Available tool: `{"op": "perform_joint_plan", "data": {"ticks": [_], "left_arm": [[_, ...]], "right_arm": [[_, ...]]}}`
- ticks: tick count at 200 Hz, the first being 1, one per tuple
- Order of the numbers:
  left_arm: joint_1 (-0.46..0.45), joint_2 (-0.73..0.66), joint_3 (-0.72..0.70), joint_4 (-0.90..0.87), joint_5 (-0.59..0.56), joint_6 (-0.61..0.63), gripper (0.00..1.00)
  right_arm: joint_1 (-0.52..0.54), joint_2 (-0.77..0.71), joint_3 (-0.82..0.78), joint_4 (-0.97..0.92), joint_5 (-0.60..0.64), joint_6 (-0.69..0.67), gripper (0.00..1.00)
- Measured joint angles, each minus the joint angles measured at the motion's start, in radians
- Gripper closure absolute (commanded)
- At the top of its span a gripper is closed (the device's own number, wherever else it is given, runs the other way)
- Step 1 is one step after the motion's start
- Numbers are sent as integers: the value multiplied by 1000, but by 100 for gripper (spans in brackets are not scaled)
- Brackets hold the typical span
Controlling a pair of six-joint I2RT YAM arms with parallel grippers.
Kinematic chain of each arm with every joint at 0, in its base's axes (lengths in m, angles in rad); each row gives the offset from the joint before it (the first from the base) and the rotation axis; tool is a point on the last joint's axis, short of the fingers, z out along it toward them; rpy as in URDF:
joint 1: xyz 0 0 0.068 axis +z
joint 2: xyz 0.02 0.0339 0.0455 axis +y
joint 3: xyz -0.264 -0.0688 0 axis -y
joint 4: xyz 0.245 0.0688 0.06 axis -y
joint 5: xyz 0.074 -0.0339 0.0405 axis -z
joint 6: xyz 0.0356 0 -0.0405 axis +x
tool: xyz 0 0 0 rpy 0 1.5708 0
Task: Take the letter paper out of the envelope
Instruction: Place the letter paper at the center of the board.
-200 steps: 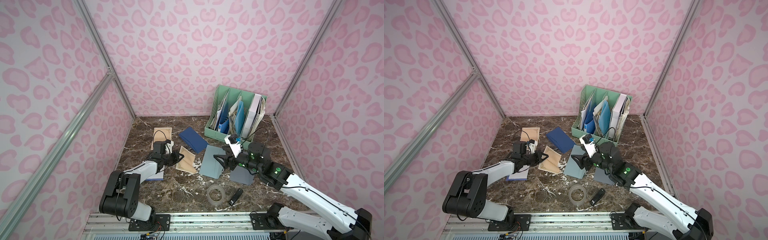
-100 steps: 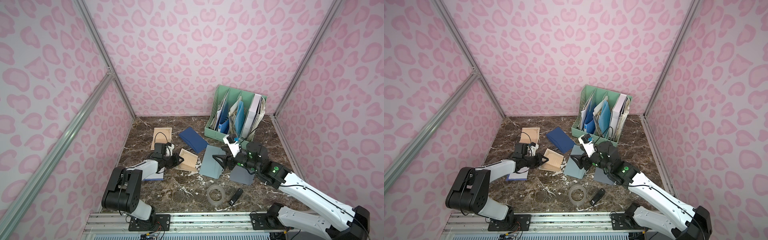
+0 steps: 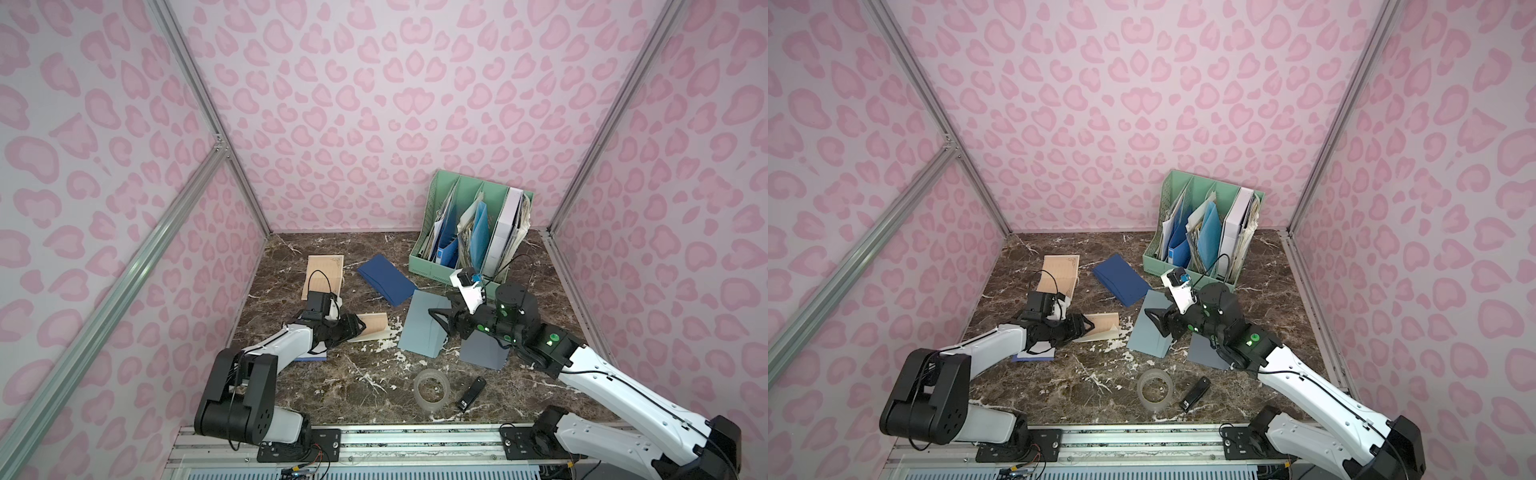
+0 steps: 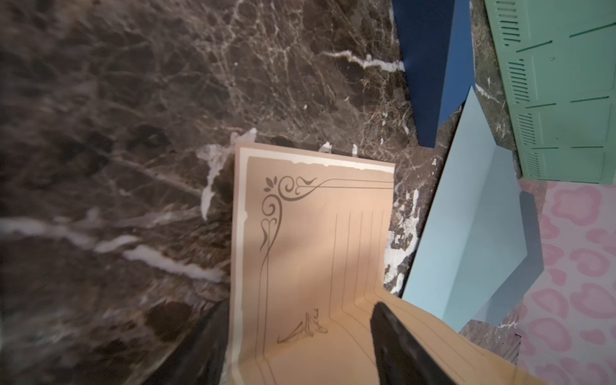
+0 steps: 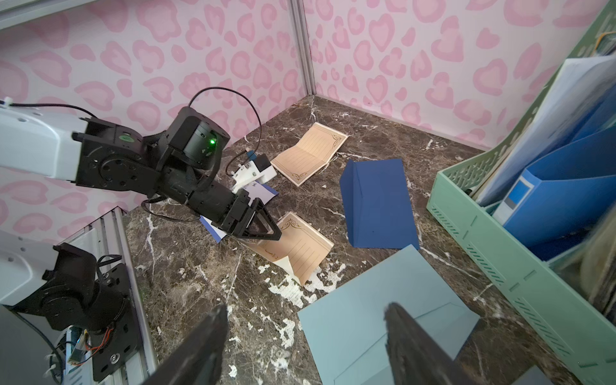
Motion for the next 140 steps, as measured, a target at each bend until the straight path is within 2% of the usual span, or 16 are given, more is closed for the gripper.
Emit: {"op": "perform_joint_plan", "data": {"ticks": [24,60,80,125,140], "left_arm": [[-6,-68,-1,-69,-49,-1,29],[-45,-124,3,-140,-53,1,51],[-101,-132,14,-181,-52,1,56],[-179,-171,14,-262,-125,-18,61],[-199,-148,15,-285,-148,-26,62]], "right_arm": [[-11,1,-13,8,-8,0,25],[-16,2,-39,18,-8,8,26],[-16,2,-53,27,-8,14,26],[-16,54,-58,39,-6,28,30],[-16,97,-50,44,-13,34,38]]}}
